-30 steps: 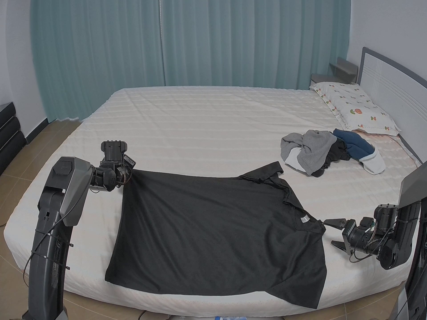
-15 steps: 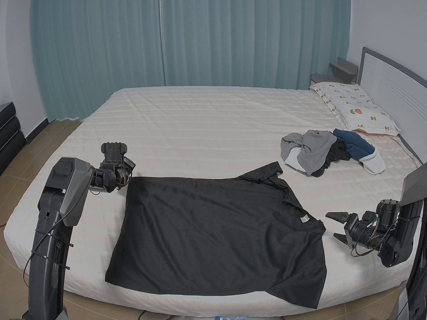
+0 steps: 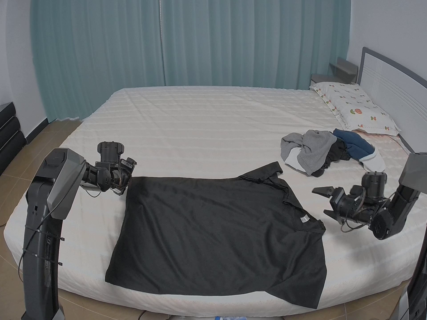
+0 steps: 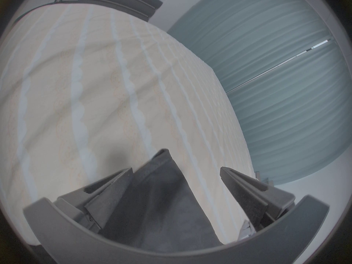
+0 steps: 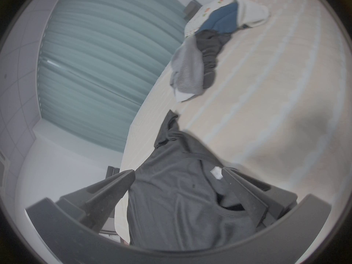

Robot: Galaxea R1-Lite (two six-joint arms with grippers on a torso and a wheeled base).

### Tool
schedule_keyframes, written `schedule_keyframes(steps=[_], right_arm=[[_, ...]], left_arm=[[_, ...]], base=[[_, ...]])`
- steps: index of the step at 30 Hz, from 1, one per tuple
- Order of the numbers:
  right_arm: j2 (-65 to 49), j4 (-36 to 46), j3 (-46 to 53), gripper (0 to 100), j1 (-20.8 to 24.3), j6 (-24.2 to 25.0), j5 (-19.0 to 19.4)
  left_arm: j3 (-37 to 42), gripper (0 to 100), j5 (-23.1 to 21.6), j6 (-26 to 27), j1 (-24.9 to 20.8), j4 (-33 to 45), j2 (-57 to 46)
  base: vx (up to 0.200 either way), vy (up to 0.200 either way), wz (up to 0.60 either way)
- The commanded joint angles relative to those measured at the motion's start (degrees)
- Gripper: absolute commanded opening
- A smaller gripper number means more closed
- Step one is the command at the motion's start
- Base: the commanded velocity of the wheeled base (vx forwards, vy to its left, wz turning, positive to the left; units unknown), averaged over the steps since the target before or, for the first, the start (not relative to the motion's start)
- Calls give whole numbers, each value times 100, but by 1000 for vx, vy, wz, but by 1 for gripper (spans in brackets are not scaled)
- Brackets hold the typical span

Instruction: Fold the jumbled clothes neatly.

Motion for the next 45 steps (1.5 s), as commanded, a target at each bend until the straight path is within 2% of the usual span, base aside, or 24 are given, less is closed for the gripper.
schedule_keyframes(steps=[1, 6, 9, 13, 21, 24, 25, 27, 33, 41, 45], right_arm=[[82, 930, -1333, 100, 1129, -170, -656], [601, 1202, -1896, 100, 1463, -363, -972], [1207, 1668, -2581, 100, 1630, -477, -1403], [1752, 1993, -3258, 100, 1709, -556, -1737], [2236, 2231, -3935, 100, 1648, -732, -2194], [2306, 2187, -4084, 100, 1525, -829, -2369], [2332, 2178, -4286, 100, 1384, -838, -2589], [2332, 2160, -4401, 100, 1252, -846, -2730], [2271, 1888, -4339, 100, 910, -952, -2730], [2113, 1554, -3882, 100, 488, -987, -2466], [1656, 1246, -3240, 100, 286, -987, -2079]], left_arm=[[535, 100, -412, -270, 11, -1, -533], [535, 100, -412, -235, 11, -10, -498], [500, 100, -412, -217, 3, -10, -498], [473, 100, -412, -199, 3, -10, -489], [465, 100, -412, -191, 3, -10, -463], [465, 100, -412, -191, -6, -10, -463], [465, 100, -412, -191, 3, -1, -463], [465, 100, -420, -191, 3, -1, -463], [465, 100, -412, -191, 3, 8, -454], [465, 100, -420, -164, 3, 25, -454], [517, 100, -420, -50, -24, 34, -507]], base=[[0, 0, 0], [0, 0, 0], [0, 0, 0], [0, 0, 0], [0, 0, 0], [0, 0, 0], [0, 0, 0], [0, 0, 0], [0, 0, 0], [0, 0, 0], [0, 0, 0]])
